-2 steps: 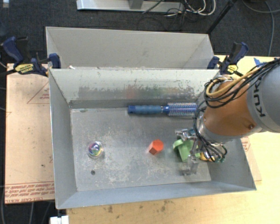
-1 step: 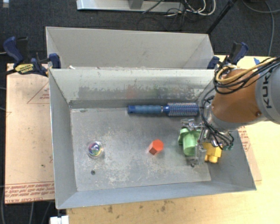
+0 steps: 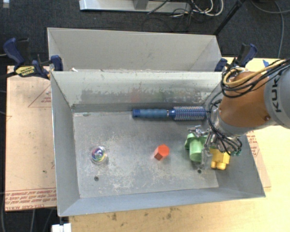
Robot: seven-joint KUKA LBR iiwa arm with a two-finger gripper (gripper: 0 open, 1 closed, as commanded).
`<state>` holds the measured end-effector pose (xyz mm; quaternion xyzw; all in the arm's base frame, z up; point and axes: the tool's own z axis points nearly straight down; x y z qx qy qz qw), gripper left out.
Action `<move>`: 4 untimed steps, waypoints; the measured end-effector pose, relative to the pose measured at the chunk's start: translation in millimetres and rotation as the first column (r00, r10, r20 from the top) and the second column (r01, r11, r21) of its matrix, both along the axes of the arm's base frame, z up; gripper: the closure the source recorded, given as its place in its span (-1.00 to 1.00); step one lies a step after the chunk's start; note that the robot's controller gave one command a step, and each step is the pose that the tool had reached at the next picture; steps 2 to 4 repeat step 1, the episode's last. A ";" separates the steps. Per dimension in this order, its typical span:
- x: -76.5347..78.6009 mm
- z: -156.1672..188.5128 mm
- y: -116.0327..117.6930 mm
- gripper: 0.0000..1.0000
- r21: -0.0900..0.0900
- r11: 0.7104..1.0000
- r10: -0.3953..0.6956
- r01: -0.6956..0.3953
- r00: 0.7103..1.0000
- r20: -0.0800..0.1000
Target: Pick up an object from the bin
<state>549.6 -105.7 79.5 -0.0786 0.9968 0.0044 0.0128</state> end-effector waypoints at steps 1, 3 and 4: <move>13.6 126.9 -1.8 1.00 -0.012 1.000 0.012 -0.012 1.000 -0.012; 13.6 126.9 -1.8 1.00 -0.012 1.000 0.012 -0.012 1.000 -0.012; 13.6 126.9 -1.8 1.00 -0.012 1.000 0.012 -0.012 1.000 -0.012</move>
Offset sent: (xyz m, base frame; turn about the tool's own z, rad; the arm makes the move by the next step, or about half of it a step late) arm 0.0105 -0.0022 0.1221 -0.0137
